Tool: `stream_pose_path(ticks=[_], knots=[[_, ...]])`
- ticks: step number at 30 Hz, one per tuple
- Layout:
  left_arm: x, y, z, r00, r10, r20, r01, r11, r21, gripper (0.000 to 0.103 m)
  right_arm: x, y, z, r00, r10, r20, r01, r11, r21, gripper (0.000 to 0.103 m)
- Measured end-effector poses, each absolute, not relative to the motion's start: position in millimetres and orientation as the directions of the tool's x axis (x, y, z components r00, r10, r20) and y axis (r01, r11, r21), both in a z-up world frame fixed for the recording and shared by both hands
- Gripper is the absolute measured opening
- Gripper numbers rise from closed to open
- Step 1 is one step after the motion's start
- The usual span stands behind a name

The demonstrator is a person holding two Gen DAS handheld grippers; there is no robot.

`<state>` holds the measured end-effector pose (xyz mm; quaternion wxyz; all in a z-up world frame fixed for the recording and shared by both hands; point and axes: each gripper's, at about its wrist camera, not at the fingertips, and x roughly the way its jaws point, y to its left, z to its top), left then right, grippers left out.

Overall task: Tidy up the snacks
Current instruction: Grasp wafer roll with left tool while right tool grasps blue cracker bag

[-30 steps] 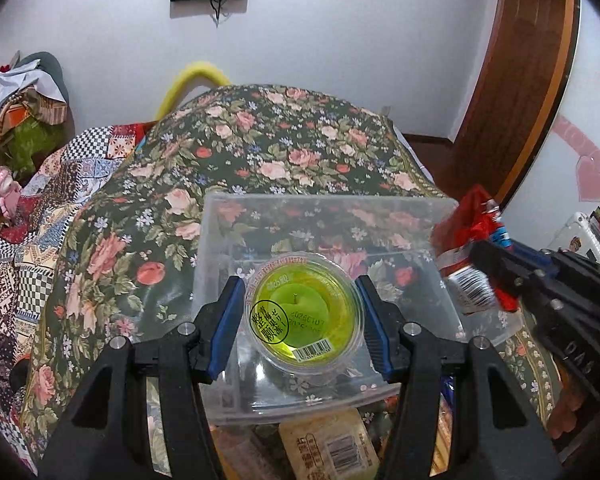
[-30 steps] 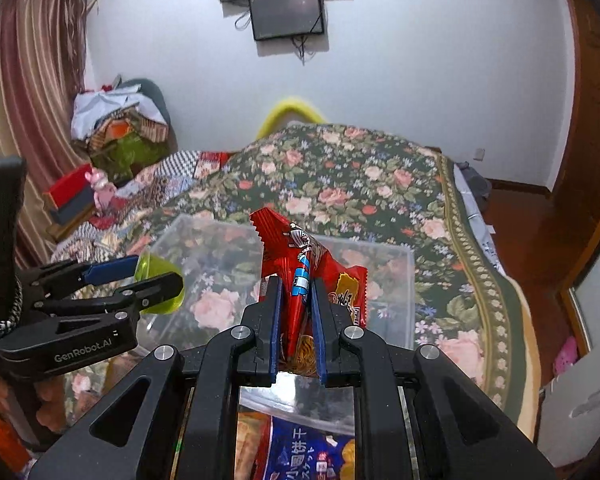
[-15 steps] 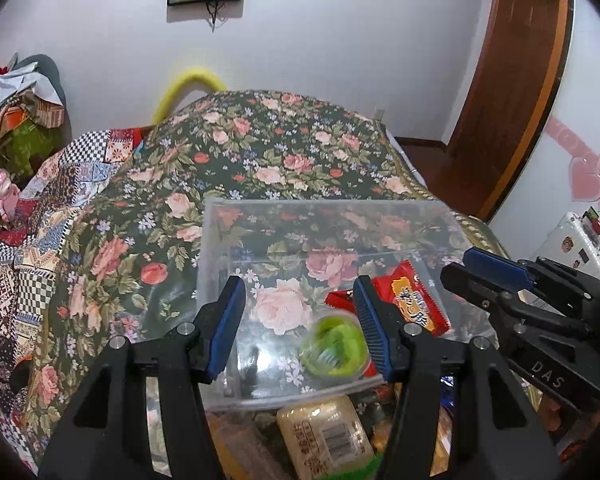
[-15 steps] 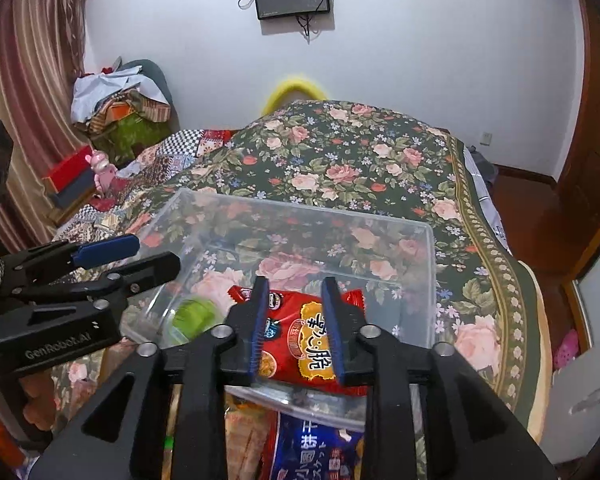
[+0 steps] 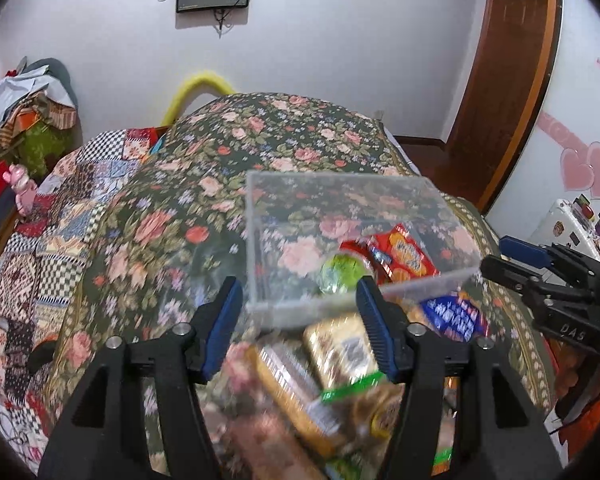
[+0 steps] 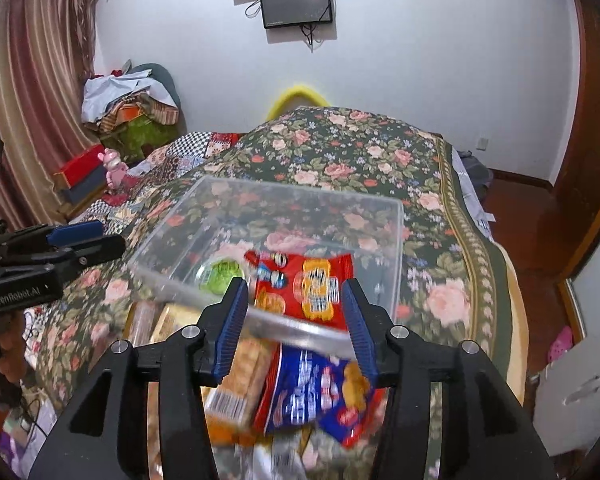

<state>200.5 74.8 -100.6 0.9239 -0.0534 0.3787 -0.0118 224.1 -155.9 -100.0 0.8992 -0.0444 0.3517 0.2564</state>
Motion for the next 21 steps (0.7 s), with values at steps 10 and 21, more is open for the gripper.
stream_pose_path(ticks=[10, 21], knots=[[152, 89, -144, 0.635, -0.041, -0.772, -0.076, 0.99, -0.115, 0.065, 197, -179, -122, 0.604, 0.404, -0.687, -0.458, 0.881, 0.116, 0.065], [123, 90, -185, 0.567, -0.022, -0.824, -0.094, 0.991, -0.091, 0.07, 193, -191, -159, 0.572, 0.337, -0.748, -0.42, 0.903, 0.085, 0.074]])
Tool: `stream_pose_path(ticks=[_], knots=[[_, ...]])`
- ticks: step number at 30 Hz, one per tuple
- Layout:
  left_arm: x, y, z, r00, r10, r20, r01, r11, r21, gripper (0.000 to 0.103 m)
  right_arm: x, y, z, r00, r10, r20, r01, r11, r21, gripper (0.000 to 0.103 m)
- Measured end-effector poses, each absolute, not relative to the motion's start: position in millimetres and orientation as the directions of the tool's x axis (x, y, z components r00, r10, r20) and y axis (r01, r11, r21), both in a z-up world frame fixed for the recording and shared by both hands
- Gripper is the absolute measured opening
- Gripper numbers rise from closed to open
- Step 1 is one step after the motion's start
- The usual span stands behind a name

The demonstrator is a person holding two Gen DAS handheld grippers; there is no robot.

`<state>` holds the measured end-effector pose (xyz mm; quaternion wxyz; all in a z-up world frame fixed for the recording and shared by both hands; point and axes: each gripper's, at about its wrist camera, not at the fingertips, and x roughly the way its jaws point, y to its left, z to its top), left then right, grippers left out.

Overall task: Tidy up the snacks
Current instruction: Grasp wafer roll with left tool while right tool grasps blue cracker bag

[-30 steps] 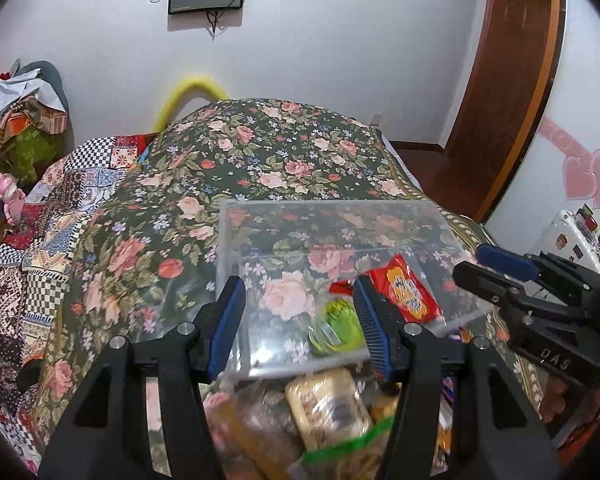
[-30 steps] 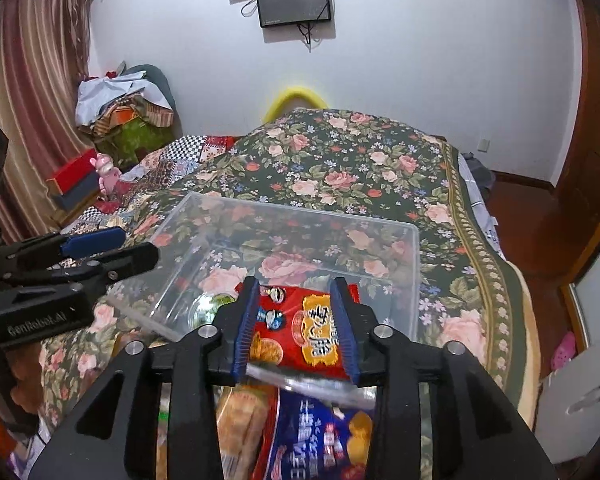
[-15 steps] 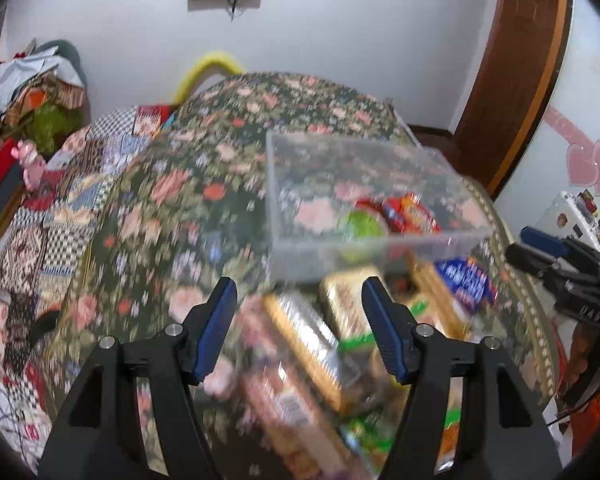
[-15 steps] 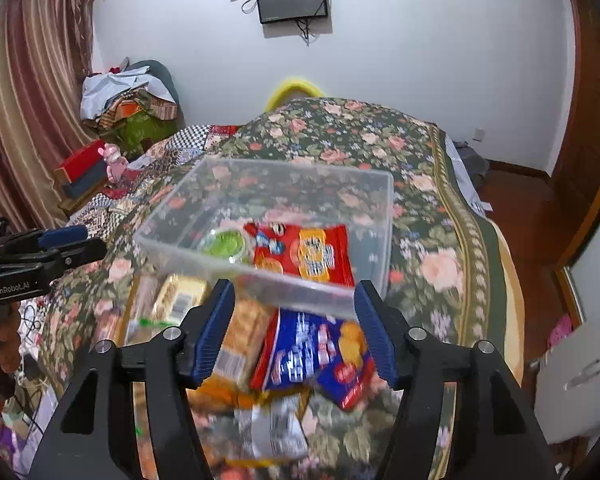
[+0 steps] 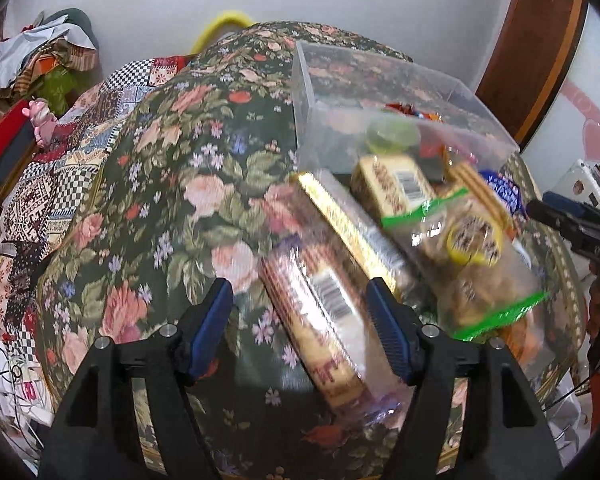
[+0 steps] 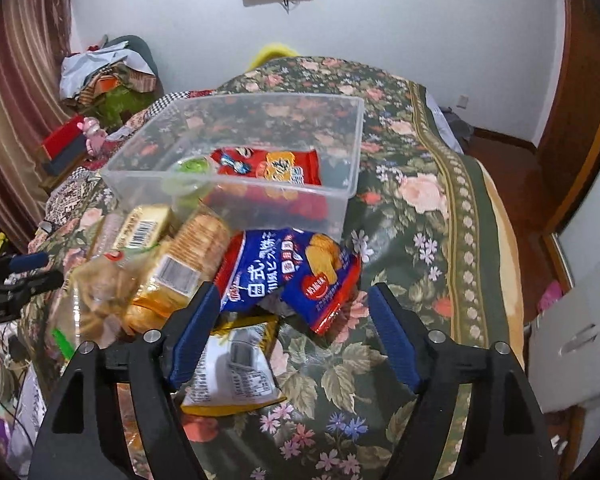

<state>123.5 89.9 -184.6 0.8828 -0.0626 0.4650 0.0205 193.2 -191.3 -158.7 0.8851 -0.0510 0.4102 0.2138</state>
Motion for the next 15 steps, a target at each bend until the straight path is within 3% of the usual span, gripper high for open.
stream_pose_path(ticks=[10, 15], knots=[[123, 100, -208, 0.551, -0.026, -0.834, -0.117, 0.987, -0.108, 0.071, 217, -188, -172, 0.541, 0.333, -0.772, -0.379, 0.916, 0.13, 0.074], [122, 98, -215, 0.559, 0.016, -0.829, -0.121, 0.991, -0.063, 0.066, 225, -187, -180, 0.524, 0.35, -0.776, -0.365, 0.916, 0.167, 0.082]])
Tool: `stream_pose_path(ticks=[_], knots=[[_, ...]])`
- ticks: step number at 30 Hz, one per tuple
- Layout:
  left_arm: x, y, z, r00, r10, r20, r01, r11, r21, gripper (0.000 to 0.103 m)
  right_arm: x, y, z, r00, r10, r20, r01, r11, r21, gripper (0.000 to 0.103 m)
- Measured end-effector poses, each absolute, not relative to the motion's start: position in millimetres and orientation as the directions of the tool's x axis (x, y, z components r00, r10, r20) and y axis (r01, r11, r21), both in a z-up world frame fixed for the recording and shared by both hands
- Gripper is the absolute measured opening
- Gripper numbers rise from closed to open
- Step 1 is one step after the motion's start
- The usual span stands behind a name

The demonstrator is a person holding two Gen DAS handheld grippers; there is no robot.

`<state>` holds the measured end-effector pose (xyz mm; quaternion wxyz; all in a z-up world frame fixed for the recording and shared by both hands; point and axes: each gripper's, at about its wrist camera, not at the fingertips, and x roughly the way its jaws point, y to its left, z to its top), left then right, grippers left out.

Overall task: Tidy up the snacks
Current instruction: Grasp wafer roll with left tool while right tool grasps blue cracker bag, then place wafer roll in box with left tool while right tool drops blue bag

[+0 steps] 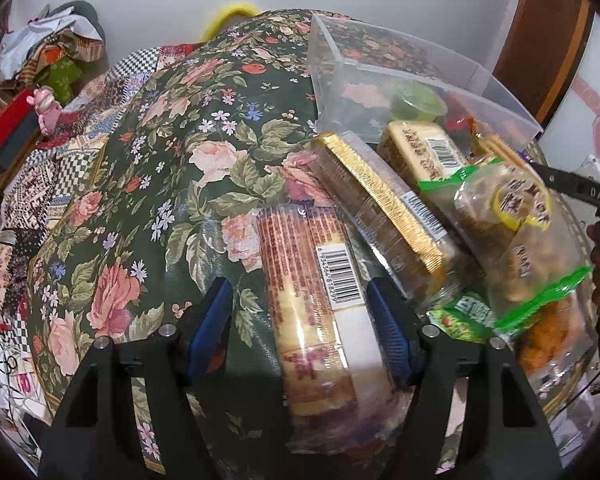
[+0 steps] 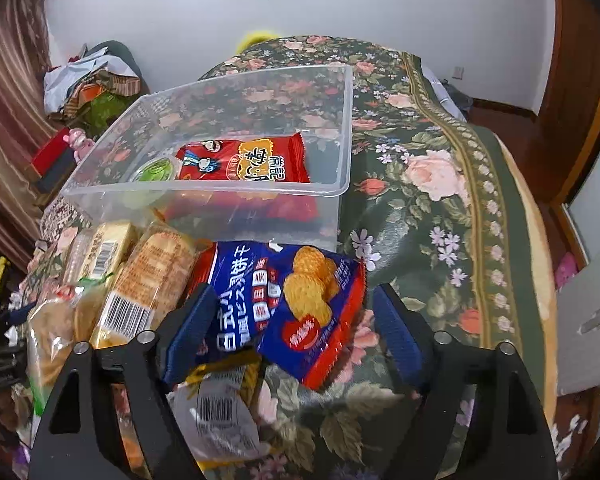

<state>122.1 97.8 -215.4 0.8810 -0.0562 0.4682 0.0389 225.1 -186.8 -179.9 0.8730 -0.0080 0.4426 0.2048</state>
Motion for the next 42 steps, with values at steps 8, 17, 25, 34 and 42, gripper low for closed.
stream_pose_path(ticks=[8, 17, 25, 34, 42], knots=[[119, 103, -215, 0.576, 0.033, -0.817, -0.127, 0.991, -0.05, 0.045, 229, -176, -191, 0.513, 0.339, -0.789, -0.365, 0.918, 0.156, 0.086], [117, 97, -205, 0.594, 0.032, -0.804, -0.117, 0.992, -0.047, 0.045, 227, -185, -186, 0.521, 0.372, -0.768, -0.383, 0.906, 0.179, 0.064], [116, 96, -180, 0.639, 0.036, -0.768, -0.116, 0.992, -0.05, 0.045, 224, -196, -173, 0.538, 0.4, -0.742, -0.381, 0.901, 0.209, 0.038], [119, 87, -154, 0.686, 0.032, -0.727, -0.099, 0.994, -0.05, 0.045, 215, -202, -167, 0.559, 0.388, -0.733, -0.383, 0.905, 0.187, 0.035], [136, 85, -133, 0.717, 0.025, -0.696, -0.092, 0.994, -0.06, 0.045, 209, -216, -154, 0.593, 0.381, -0.709, -0.367, 0.912, 0.183, 0.035]])
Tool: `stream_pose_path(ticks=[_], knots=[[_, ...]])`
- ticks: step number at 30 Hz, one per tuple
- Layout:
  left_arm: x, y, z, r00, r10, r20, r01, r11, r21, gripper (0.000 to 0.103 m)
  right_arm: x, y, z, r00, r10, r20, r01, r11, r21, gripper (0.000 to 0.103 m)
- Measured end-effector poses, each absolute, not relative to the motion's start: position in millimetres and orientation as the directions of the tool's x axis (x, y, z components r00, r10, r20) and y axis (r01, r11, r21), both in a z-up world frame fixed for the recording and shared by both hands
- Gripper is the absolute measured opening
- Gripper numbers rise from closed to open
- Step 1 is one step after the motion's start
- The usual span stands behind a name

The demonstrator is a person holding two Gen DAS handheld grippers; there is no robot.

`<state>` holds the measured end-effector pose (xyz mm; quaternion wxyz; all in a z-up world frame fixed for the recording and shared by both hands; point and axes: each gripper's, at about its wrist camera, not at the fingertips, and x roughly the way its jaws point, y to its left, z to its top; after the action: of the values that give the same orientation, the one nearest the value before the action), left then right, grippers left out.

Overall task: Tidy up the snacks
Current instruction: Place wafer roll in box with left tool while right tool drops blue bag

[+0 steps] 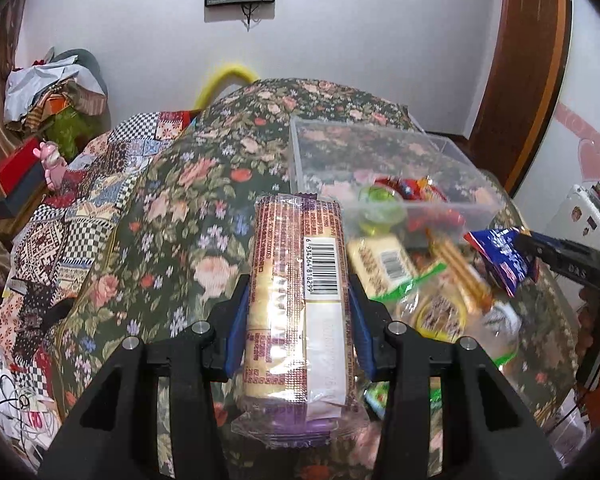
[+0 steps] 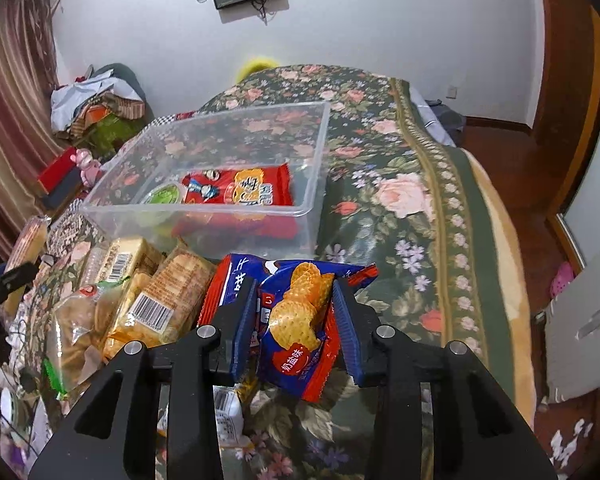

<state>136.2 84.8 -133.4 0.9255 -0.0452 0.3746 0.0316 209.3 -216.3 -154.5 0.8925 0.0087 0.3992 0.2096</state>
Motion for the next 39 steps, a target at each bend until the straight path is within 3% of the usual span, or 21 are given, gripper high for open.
stream_pose_path(ticks=[22, 39], knots=[[222, 62, -90, 0.777, -0.025, -0.629, -0.033, 0.996, -0.08, 0.045, 235, -194, -91, 0.697, 0.458, -0.552, -0.423, 0.884, 0.199, 0.035], [303, 60, -133, 0.702, -0.019, -0.712, -0.043, 0.997, -0.068, 0.045, 304, -138, -116, 0.645, 0.45, -0.617, -0.435, 0.881, 0.187, 0.035]])
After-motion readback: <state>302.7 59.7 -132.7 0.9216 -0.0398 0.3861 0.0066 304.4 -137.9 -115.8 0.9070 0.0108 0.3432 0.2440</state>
